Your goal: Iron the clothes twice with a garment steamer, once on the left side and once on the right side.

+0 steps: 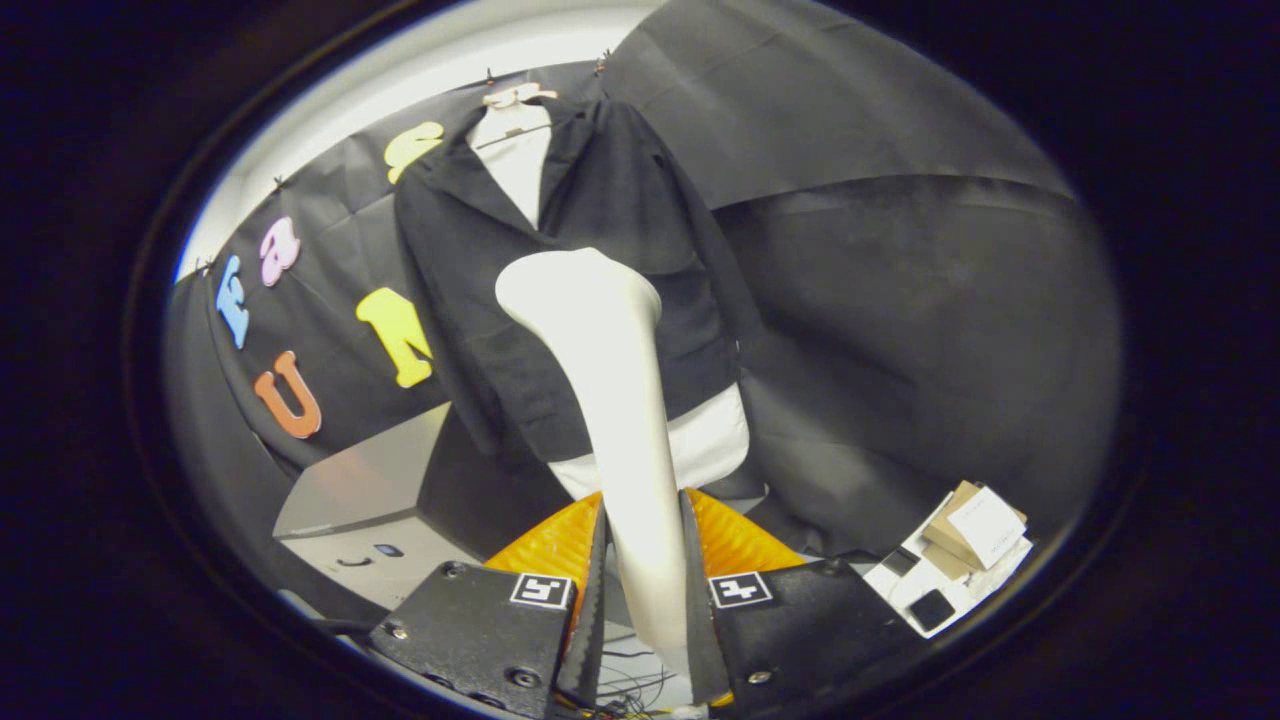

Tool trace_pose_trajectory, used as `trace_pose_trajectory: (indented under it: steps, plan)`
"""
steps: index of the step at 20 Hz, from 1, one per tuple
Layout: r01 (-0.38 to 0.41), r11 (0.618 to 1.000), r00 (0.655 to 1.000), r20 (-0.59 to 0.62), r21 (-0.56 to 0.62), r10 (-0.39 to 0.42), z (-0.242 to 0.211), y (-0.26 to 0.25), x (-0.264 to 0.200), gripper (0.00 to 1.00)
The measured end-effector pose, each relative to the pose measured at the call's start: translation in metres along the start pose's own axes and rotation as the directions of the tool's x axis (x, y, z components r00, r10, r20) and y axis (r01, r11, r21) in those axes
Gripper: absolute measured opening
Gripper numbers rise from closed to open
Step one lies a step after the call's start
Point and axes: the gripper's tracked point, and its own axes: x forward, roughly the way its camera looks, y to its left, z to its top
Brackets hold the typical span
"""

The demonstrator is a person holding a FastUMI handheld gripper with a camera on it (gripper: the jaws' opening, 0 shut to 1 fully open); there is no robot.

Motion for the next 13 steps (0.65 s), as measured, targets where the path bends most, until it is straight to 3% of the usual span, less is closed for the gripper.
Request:
trace_pose_trajectory:
  steps: [7,13]
  plan:
    - [-0.072,0.996,0.994,0.083,-0.053,0.077,-0.034,0.031,-0.057,0.37]
    - [-0.101,0.990,0.991,0.083,-0.102,0.109,-0.074,0.021,-0.083,0.37]
